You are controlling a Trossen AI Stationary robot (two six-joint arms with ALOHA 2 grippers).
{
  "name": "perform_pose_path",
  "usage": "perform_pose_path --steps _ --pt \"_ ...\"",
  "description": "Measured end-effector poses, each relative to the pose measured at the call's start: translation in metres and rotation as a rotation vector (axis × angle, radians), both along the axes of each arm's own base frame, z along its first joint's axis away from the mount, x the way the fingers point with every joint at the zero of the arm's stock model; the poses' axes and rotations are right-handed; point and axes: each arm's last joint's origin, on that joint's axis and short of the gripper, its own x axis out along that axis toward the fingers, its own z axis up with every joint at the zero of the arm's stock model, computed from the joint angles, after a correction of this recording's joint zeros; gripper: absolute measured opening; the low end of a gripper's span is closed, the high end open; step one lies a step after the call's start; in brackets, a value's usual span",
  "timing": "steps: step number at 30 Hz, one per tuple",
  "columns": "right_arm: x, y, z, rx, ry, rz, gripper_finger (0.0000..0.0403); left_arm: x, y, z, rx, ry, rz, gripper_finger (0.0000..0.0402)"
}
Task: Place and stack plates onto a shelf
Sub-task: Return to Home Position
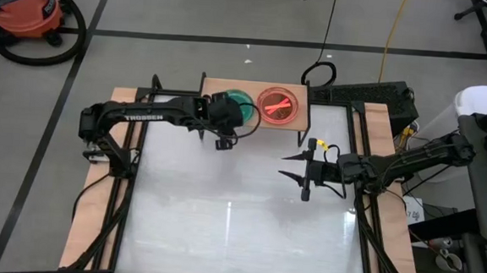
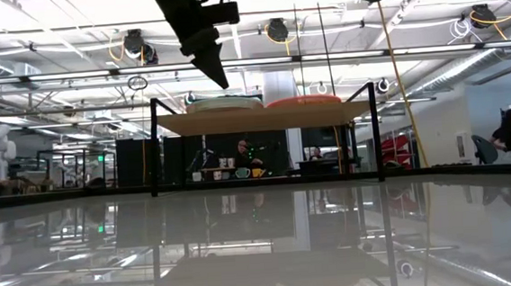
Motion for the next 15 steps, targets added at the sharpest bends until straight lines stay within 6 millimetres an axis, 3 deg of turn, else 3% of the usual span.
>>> perform_pose_path --steps 8,15 --pt "0.0 0.0 -0.001 -0.002 0.007 0.0 0.0169 0.0 0.001 0.008 0.037 -0.063 0.031 0.0156" --pt "-0.004 -0.001 -0.003 -0.007 0.051 -0.001 0.0169 -0.03 -0.028 0.068 0.085 -0.344 -0.032 0.0141"
